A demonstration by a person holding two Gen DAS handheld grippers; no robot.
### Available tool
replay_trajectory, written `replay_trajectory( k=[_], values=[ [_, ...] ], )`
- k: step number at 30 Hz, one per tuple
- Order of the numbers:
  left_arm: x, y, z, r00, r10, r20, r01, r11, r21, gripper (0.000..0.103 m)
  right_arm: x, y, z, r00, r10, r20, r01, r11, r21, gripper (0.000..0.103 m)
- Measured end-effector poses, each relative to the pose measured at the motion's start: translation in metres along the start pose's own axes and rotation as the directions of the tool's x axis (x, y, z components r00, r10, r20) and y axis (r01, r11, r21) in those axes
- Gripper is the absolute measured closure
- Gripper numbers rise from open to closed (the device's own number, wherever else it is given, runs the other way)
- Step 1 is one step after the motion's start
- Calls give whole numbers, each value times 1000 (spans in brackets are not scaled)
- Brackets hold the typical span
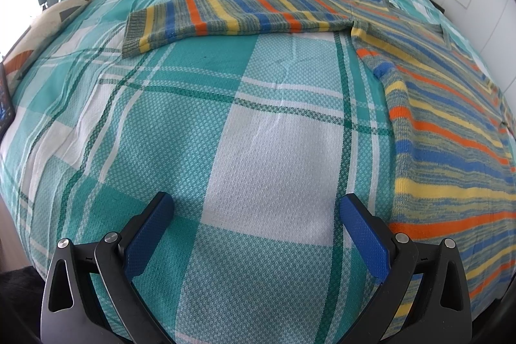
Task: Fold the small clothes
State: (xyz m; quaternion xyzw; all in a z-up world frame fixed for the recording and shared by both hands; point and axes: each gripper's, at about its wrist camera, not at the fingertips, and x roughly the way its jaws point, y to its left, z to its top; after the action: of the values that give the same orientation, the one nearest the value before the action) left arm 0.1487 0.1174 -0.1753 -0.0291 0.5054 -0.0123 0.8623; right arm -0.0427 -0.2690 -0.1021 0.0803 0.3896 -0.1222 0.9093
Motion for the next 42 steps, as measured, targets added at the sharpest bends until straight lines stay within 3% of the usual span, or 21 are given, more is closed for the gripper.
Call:
replay_trajectory(
  k=[42],
  values=[
    [0,-3,-1,1000,5,0,-5,1000,6,0,-2,3,2,1000,1,3,-1,1000,-5,26]
  ],
)
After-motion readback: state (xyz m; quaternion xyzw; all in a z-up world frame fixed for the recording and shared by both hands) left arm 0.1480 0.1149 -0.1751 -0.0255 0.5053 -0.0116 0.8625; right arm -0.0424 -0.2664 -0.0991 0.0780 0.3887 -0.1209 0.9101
